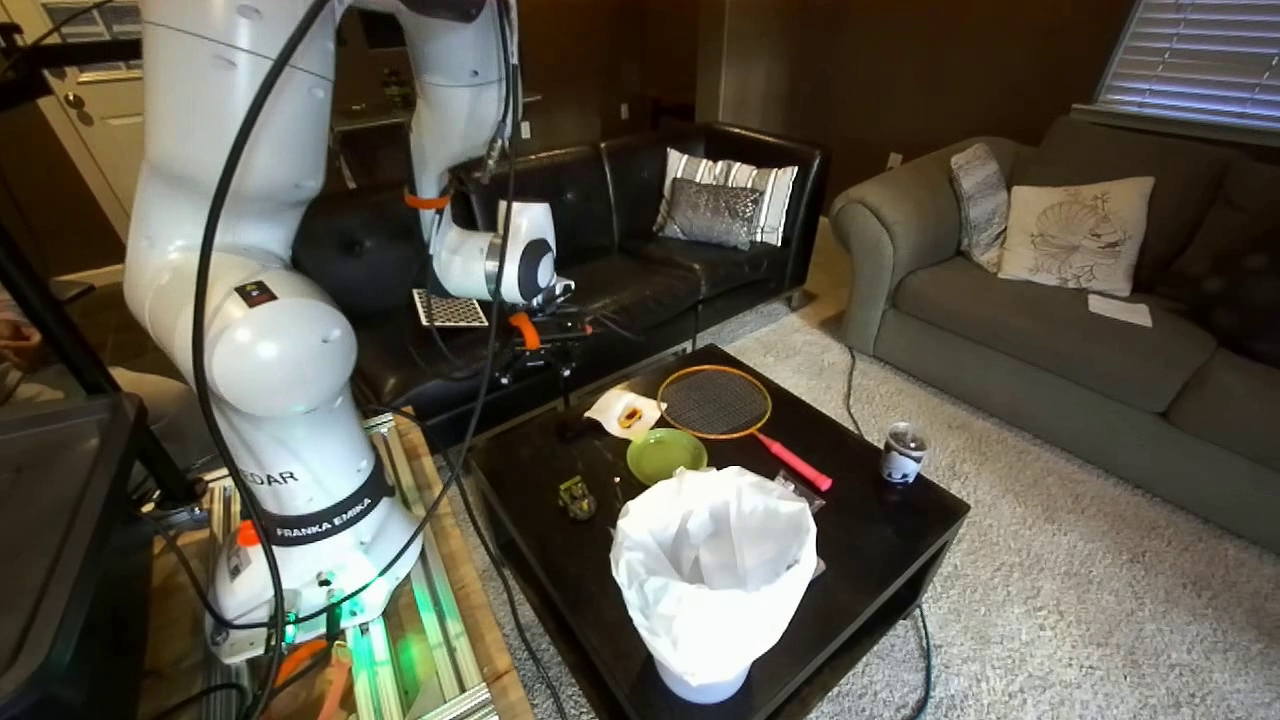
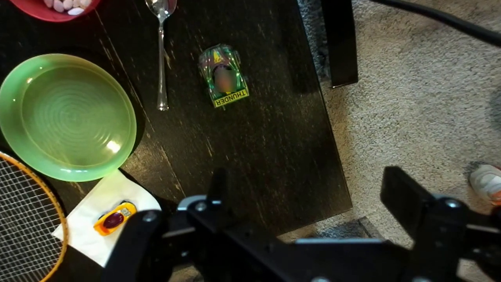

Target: Turn the toy car clockwise

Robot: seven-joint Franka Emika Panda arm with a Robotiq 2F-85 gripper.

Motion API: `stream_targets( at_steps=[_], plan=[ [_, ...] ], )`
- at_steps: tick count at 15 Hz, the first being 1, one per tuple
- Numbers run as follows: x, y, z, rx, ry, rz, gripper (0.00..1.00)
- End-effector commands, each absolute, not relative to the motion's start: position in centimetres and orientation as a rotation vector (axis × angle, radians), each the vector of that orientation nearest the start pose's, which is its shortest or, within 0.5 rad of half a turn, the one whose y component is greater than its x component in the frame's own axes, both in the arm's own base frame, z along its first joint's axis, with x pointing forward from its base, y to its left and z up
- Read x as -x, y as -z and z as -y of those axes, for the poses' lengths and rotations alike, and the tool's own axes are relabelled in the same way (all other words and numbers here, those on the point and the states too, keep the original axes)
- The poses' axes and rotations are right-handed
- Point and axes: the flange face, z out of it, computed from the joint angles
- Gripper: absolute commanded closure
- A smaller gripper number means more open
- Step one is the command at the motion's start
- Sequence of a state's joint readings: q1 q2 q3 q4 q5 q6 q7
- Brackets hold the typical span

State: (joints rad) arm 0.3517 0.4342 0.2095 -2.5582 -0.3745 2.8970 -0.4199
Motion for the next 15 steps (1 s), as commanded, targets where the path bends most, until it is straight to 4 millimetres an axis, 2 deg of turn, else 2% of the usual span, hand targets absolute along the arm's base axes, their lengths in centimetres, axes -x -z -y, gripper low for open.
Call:
stream_targets(
  at_steps=[1,5,12,14,15],
  plan=[
    [-34.9,-6.6,-26.2,2.448,-0.031,1.977,0.00],
    [-35.9,-2.2,-26.0,2.435,0.004,1.989,0.00],
    [-36.1,4.9,-25.2,2.418,-0.070,1.959,0.00],
    [-36.0,5.6,-25.4,2.378,-0.112,1.986,0.00],
    [-35.6,4.6,-25.0,2.423,-0.104,1.953,0.00]
  ],
)
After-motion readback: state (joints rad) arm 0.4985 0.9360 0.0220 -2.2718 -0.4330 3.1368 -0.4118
